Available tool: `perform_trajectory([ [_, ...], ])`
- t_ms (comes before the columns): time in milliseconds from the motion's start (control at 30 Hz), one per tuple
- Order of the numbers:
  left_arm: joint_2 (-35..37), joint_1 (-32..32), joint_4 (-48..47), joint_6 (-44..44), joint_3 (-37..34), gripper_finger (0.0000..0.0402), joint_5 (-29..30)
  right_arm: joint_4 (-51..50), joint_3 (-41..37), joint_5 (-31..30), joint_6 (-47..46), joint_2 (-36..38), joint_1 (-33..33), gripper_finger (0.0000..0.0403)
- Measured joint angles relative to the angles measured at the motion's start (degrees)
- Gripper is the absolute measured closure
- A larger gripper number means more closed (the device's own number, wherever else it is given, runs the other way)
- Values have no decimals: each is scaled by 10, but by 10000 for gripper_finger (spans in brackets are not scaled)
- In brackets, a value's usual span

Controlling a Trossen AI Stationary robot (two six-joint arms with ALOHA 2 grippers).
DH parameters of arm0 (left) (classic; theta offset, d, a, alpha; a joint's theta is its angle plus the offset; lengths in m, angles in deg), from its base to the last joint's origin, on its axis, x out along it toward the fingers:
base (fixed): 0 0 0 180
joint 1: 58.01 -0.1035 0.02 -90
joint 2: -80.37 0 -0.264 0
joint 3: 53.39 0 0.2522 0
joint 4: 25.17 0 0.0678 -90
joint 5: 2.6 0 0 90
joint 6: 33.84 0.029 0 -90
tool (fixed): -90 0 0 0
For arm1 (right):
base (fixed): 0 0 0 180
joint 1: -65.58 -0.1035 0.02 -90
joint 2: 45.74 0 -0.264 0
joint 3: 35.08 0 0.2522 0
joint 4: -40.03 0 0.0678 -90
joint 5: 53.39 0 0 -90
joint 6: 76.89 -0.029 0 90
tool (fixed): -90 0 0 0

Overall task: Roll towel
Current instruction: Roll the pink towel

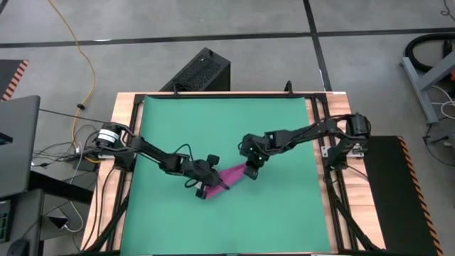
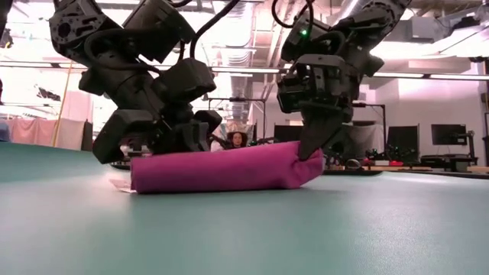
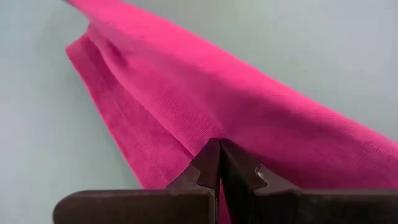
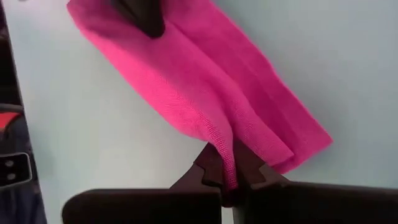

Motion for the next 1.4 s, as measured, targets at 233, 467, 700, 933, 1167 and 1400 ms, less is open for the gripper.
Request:
perform_trajectory([
  [233, 0, 0, -6, -9, 0, 401, -9, -1, -1, 23, 15, -12, 37, 387],
  [467, 0, 0, -19, -8, -1, 401, -13, 22, 9, 55, 19, -62, 47, 387],
  [700, 1, 3, -29, -18, -1, 402, -15, 29, 37, 69, 28, -99, 47, 387],
  [933, 25, 17, -71, -38, -1, 401, 3, 12, 37, 64, 21, -89, 48, 387],
  [1167, 26, 20, -95, -59, -1, 401, -23, 9, 36, 145, -7, -91, 57, 387],
  [1400, 31, 25, -136, -34, 21, 401, -24, 11, 36, 241, -74, -94, 78, 386],
])
